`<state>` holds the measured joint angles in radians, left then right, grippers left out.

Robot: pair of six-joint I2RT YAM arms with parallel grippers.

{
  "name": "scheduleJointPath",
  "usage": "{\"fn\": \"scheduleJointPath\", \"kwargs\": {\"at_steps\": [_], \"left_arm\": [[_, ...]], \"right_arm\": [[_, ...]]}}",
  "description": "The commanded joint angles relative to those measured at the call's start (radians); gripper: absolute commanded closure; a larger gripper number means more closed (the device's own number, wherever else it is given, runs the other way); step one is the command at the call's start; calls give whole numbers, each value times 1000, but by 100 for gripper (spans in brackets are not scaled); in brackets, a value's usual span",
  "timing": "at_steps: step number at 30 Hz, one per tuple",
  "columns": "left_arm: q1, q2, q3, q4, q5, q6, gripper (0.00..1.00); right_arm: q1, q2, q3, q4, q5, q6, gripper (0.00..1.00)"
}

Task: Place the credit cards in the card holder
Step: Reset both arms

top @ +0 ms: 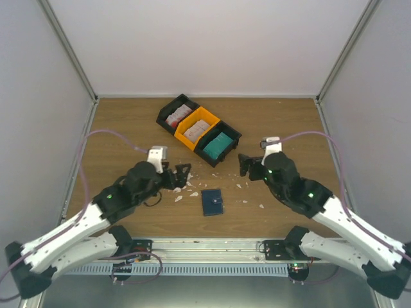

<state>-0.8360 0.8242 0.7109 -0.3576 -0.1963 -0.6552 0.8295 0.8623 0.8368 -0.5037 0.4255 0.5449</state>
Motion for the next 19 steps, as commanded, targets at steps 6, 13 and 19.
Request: {"fn": "scheduleJointPath", "kwargs": {"at_steps": [6, 13, 19], "left_arm": [[0, -346, 139, -189, -290, 140, 1], [0, -477, 221, -262, -358, 189, 1], [0, -492, 245, -296, -395, 196, 1]], "right_arm": [[-4, -252, 163, -233, 287, -58, 0], [-4, -396, 204, -265, 346, -59, 0], [-5, -419, 196, -276, 348, -44, 0]]}}
